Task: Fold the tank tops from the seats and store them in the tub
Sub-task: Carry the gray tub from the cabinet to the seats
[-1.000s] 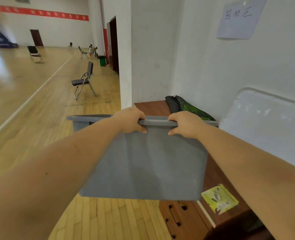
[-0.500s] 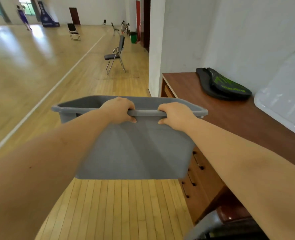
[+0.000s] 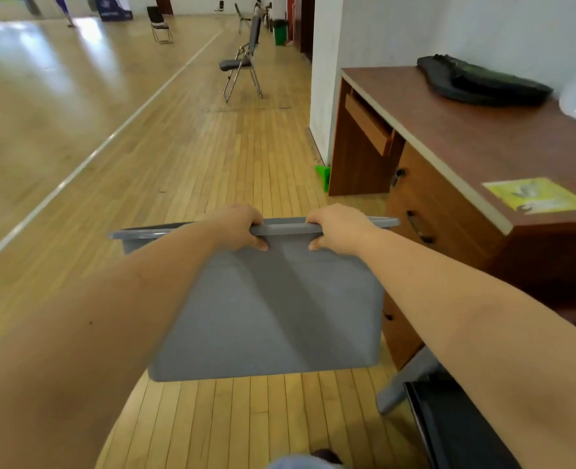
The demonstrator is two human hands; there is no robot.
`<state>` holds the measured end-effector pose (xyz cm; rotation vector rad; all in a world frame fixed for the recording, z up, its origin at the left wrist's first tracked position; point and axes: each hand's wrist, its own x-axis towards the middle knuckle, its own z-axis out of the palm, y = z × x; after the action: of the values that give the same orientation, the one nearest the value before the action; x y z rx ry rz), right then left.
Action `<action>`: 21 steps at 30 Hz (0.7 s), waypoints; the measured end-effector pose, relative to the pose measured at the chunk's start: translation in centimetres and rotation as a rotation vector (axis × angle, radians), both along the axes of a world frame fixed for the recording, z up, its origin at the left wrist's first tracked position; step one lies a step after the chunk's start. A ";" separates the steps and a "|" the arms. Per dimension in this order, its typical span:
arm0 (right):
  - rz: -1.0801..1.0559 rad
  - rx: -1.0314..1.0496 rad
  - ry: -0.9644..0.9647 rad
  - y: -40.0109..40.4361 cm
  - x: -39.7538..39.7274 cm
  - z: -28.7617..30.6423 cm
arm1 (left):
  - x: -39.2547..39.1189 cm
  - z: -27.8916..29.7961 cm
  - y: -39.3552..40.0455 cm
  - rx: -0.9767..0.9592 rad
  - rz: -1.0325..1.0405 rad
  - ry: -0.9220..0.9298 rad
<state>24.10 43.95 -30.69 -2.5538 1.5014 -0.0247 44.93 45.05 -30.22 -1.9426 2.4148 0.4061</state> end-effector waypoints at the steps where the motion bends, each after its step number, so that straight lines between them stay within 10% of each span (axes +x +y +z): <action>1: -0.003 0.003 -0.002 0.2 -0.1 -1.8 | -0.1 -1.8 0.1 -0.002 -0.007 0.000; 11: -0.060 -0.022 0.007 1.6 -2.1 -16.9 | -2.4 -16.9 0.8 -0.017 -0.054 -0.020; 21: -0.135 -0.019 -0.034 4.2 -4.1 -21.0 | -4.4 -20.3 1.9 -0.033 -0.113 -0.034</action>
<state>19.96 48.13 -51.66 -2.4493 1.6655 -0.1005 40.57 46.93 -50.48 -1.7991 2.5104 0.3289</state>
